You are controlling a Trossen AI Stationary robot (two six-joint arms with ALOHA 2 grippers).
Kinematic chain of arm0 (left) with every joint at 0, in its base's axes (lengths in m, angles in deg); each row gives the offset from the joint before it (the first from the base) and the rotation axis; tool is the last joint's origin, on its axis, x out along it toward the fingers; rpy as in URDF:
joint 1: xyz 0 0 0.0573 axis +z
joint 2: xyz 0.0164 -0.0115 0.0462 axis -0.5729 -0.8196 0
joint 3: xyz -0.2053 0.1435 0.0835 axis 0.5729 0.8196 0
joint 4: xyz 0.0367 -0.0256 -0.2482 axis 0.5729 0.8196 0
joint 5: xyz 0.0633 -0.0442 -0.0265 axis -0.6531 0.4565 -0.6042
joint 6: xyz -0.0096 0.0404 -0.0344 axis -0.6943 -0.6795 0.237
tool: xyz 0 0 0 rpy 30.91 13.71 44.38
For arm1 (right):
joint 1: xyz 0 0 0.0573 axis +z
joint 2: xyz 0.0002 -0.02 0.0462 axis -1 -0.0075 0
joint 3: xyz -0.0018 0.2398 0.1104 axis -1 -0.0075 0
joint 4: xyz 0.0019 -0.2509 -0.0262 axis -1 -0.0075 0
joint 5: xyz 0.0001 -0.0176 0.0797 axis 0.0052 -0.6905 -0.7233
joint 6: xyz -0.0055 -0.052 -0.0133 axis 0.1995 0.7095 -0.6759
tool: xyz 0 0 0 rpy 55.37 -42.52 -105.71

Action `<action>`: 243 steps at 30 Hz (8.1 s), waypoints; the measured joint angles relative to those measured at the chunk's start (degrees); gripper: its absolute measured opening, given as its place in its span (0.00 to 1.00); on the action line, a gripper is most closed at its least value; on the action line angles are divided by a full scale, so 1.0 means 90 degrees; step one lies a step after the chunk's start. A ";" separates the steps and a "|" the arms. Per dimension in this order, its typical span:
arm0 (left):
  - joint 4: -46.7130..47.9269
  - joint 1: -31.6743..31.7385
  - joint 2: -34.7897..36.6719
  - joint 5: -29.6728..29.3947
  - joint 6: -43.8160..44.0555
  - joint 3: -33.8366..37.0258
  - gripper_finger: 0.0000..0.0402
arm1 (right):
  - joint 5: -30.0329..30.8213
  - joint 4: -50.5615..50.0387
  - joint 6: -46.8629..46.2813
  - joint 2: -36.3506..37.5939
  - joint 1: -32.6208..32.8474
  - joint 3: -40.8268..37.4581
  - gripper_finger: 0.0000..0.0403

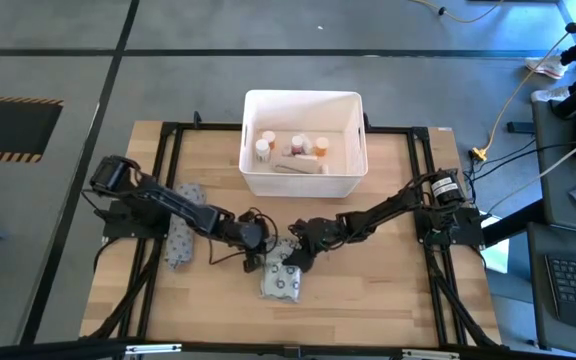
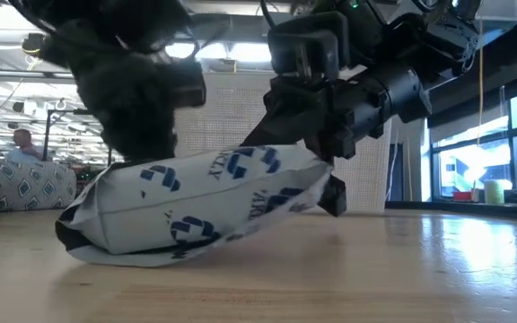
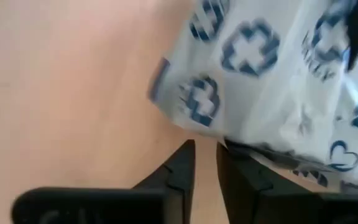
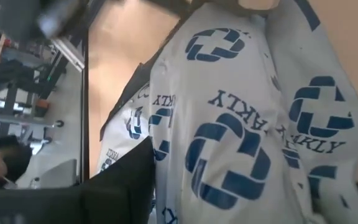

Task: Pick & place medical supplies in basket/bin
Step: Put the white mailer bag into the white bin, then return to Home Position

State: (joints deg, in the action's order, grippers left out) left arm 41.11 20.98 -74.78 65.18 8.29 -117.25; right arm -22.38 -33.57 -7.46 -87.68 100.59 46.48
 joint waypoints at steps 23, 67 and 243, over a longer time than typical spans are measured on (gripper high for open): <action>0.1581 -0.0015 0.4027 -0.1693 -0.1587 -0.0015 0.22 | -0.0291 -0.1004 0.2630 0.3538 -0.0182 0.0038 0.45; 0.2140 -0.0017 0.4217 -0.2063 -0.1805 -0.0015 0.20 | 0.4104 -0.7061 1.1347 0.1130 -0.4271 0.4318 0.46; -0.0212 0.5168 1.0359 0.0760 -0.1835 0.4631 0.20 | 0.1054 -0.3183 0.4795 1.2422 -0.2820 -0.5676 0.79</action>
State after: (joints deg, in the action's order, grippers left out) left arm 39.21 67.49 18.45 72.02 -8.23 -75.57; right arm -12.89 -62.22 35.70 24.11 75.22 -4.60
